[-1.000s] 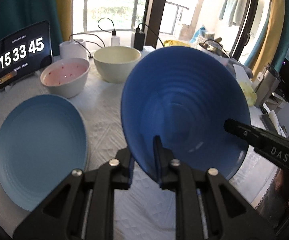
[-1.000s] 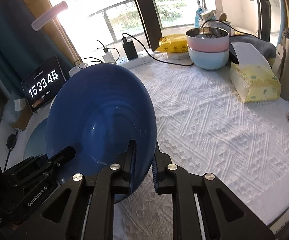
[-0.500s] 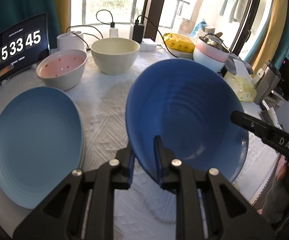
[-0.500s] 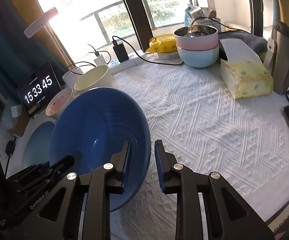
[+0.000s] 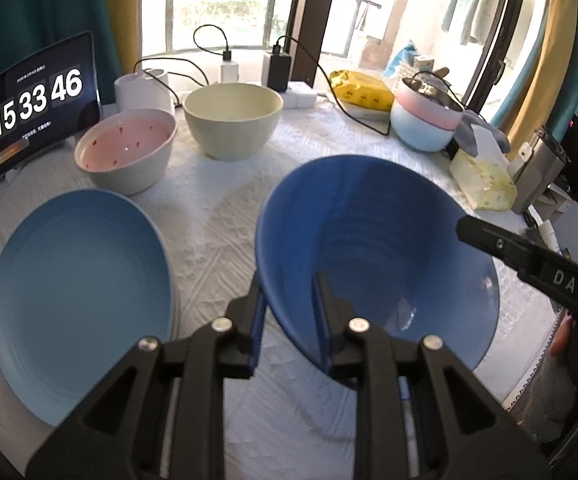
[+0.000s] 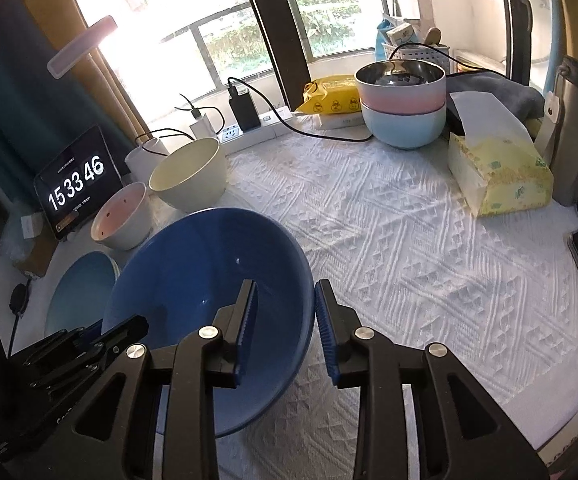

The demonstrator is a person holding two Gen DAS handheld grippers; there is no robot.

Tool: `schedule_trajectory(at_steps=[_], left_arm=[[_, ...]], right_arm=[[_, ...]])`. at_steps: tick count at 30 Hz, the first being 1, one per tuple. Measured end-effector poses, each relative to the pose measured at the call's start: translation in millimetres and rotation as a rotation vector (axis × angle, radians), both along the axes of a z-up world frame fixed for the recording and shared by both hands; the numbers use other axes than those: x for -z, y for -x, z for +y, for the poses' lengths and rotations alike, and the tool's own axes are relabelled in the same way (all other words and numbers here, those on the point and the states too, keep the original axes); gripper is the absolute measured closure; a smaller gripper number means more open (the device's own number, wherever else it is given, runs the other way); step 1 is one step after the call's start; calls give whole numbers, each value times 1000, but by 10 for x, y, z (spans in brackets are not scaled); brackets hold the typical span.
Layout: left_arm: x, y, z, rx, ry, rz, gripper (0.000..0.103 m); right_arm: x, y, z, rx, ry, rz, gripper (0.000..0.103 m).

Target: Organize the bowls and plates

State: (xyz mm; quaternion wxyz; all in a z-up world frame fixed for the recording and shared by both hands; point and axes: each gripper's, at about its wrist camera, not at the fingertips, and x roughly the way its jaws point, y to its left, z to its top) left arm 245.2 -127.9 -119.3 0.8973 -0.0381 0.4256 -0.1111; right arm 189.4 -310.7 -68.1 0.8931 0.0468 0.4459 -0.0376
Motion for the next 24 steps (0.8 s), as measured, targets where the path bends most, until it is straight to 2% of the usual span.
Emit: schedule_trajectory(at_steps=[3, 7, 16, 24], left_arm=[[-34, 20, 25, -3, 2, -10, 77], [-78, 40, 119, -23, 18, -25, 57], [-210, 45, 328, -56, 27, -62, 57], [-332, 36, 614, -95, 29, -98, 57]], right_arm=[[-20, -9, -1, 2, 6, -5, 72], [-44, -19, -28, 12, 15, -10, 72], [-196, -22, 9, 22, 42, -50, 71], [-309, -76, 253, -26, 60, -79, 71]])
